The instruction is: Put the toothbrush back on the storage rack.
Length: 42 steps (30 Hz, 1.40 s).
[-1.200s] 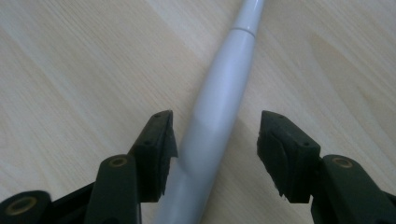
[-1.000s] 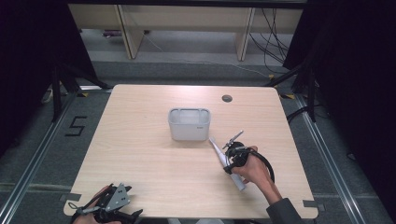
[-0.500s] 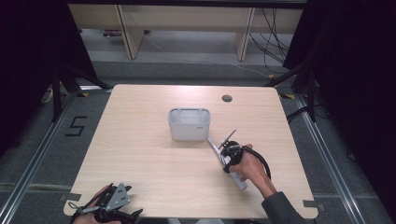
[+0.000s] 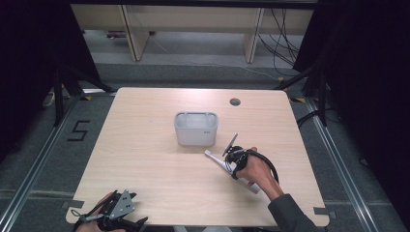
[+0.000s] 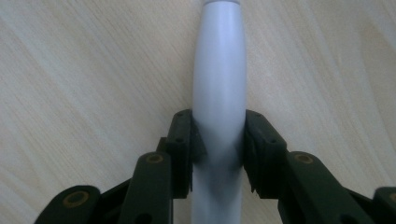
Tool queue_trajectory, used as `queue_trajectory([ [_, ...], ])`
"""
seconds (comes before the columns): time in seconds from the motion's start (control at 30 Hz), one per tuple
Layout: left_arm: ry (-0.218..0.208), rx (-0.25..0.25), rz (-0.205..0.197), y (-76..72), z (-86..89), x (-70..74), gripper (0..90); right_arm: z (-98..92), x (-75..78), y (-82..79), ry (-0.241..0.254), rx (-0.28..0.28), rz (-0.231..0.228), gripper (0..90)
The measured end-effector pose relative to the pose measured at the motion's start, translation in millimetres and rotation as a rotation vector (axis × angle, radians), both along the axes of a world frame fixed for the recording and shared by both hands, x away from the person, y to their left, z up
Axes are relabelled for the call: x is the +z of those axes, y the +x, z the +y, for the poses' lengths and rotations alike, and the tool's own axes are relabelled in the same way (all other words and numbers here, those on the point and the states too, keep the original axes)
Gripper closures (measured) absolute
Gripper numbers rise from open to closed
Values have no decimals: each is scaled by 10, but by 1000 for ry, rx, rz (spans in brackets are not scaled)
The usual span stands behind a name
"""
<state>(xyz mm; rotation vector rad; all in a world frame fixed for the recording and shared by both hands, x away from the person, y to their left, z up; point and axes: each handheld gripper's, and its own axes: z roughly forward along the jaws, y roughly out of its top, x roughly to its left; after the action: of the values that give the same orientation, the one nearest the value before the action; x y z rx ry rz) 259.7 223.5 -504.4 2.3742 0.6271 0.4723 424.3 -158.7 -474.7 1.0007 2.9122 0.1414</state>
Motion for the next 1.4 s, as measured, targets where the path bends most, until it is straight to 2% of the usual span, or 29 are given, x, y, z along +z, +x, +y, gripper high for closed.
queue_trajectory([
  [0.03, 12, -14, -4, 5, 9, 16, 158, 25, 12, -17, 4, -29, 15, 660],
  [0.1, 0, -10, -3, -3, 4, 10, 158, 24, 7, -15, 0, -3, 9, 662],
  [0.13, 23, -15, -2, 6, 11, 11, 158, 25, 11, -7, -13, 20, 12, 662],
  [0.17, 23, -15, -2, 6, 11, 11, 158, 25, 11, -7, -13, 20, 12, 662],
  [0.2, 4, -1, -2, 1, 0, 1, 158, 50, 15, -22, -33, 4, 17, 662],
  [0.23, 18, -22, -3, 0, 6, 20, 158, 45, 12, -11, -33, 29, 16, 663],
  [0.33, 11, -16, 0, -1, 5, 9, 158, 64, 12, -18, -43, 22, 18, 663],
  [0.37, 11, -11, -4, 4, 8, 12, 158, 62, 10, -3, -43, 39, 14, 664],
  [0.47, 0, -9, -3, -3, 3, 11, 158, 65, 11, -9, -43, 38, 15, 664],
  [0.6, 10, -14, -3, 5, 11, 17, 158, 57, 12, -28, -42, 43, 4, 665],
  [0.67, 1, -8, 0, -3, 5, 11, 158, 38, 9, -37, -35, 45, 1, 666],
  [0.7, 15, -15, -2, 5, 11, 14, 158, 13, 16, -57, -21, 51, -2, 666],
  [0.8, 14, -14, -4, 8, 13, 21, 158, -17, 56, -87, -15, 48, -19, 666],
  [0.87, 5, -11, -3, 1, 8, 14, 158, -49, 102, -116, 5, 40, -20, 666],
  [0.93, 18, -16, 0, 8, 14, 17, 158, -124, 190, -163, 52, 45, -57, 666],
  [0.97, 11, -8, 3, 6, 11, 15, 158, -124, 190, -163, 52, 45, -57, 666],
  [1.03, 9, -12, -3, 4, 8, 16, 158, -179, 255, -207, 90, 42, -92, 666],
  [1.07, 14, -13, 1, 6, 9, 11, 159, -241, 339, -237, 128, 65, -107, 666],
  [1.1, 6, -1, -3, 8, 5, 5, 158, -260, 380, -265, 157, 47, -119, 666],
  [1.13, -2, 1, -5, 7, 2, 6, 158, -284, 421, -278, 176, 45, -131, 666],
  [1.17, 15, -14, -4, 10, 10, 18, 158, -309, 459, -282, 193, 49, -147, 667],
  [1.23, 20, -12, -1, 7, 8, 10, 159, -339, 519, -297, 218, 46, -170, 666],
  [1.27, 6, -2, -1, 5, 1, 0, 159, -354, 556, -299, 252, 49, -179, 666],
  [1.3, 31, -16, -4, 17, 15, 17, 159, -352, 577, -311, 278, 24, -175, 666],
  [1.33, 5, 0, -3, 10, 3, 6, 159, -366, 615, -305, 295, 36, -194, 666],
  [1.37, -4, 0, -4, 5, 1, 6, 158, -374, 636, -300, 307, 35, -208, 666],
  [1.4, 18, -17, -1, 9, 12, 16, 159, -372, 662, -303, 323, 22, -205, 666],
])
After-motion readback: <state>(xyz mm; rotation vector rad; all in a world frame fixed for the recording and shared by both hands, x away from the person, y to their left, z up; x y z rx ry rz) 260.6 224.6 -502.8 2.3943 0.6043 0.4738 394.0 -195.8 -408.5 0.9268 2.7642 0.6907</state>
